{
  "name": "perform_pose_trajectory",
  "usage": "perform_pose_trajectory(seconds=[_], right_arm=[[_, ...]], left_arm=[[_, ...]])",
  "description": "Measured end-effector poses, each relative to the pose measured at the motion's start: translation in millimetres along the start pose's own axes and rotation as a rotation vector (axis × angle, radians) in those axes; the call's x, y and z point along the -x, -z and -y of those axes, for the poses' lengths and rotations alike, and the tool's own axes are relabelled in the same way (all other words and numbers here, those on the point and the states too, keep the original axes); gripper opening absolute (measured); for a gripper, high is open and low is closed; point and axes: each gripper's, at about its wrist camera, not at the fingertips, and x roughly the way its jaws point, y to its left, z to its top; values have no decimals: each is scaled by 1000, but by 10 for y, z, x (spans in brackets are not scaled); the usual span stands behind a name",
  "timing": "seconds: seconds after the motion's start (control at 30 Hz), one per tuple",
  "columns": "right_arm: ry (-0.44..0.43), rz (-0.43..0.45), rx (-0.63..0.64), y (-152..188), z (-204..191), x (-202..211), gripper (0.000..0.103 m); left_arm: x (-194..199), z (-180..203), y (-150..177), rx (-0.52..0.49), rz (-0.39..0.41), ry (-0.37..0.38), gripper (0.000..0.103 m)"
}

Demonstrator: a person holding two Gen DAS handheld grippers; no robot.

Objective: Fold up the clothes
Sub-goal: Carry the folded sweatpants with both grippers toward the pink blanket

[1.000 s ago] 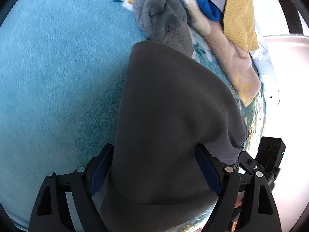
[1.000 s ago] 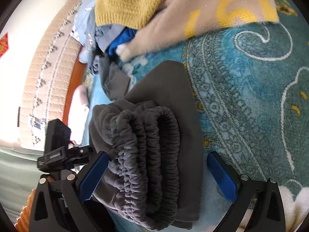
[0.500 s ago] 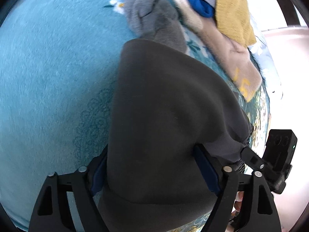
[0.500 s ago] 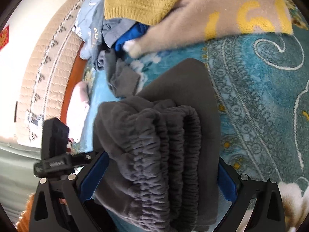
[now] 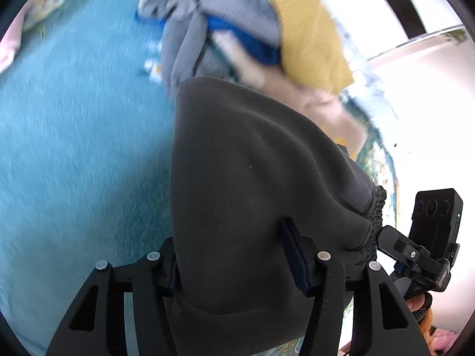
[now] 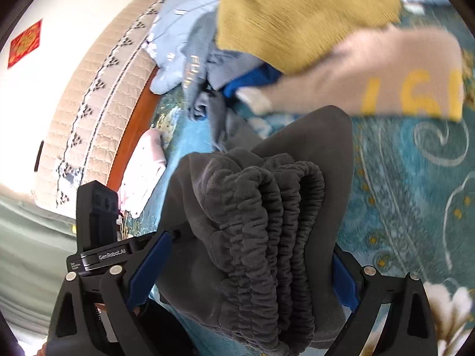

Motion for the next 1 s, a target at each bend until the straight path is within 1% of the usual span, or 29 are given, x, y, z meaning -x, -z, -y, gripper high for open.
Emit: perform_pose_trajectory(seconds=[0.17,0.27,0.33,0.4,0.5,0.53,0.6,0.73,0.77,0.83,0.93,1.0], right_arm=[[-14,37,71,-212,-444,170,98],[-31,50,137,-347,-820,199,98],[-56,42,180,-437,-1103,132,98],[-82,32,224,-530,-1395,57,98],[-108,2,282,-633,-1840,-184,98],[-116,-9,300,-666,-1988,-268,98],[-130,-33,328,-711,-2265,-501,98],[-158,-83,382,-796,-2812,-983,98],[-165,-96,395,-817,-2948,-1104,98],[-179,-121,422,-860,-3222,-1345,98],[-194,-150,432,-916,-3523,-1760,98],[-203,-165,440,-945,-3700,-2020,98]], left_arm=[[413,-29,-77,3,124,53,59],[660,-47,-123,5,198,85,59],[829,-66,-155,7,247,106,59],[1096,-264,-205,14,295,110,59],[1464,-530,-276,19,369,92,59],[1430,-600,-364,15,386,80,59],[1642,-806,-427,6,419,49,59],[1861,-1268,-673,21,477,11,59],[1944,-1376,-683,26,491,3,59],[2119,-1628,-708,42,517,-10,59],[2383,-2010,-760,96,537,-14,59],[2429,-2293,-892,128,557,-9,59]])
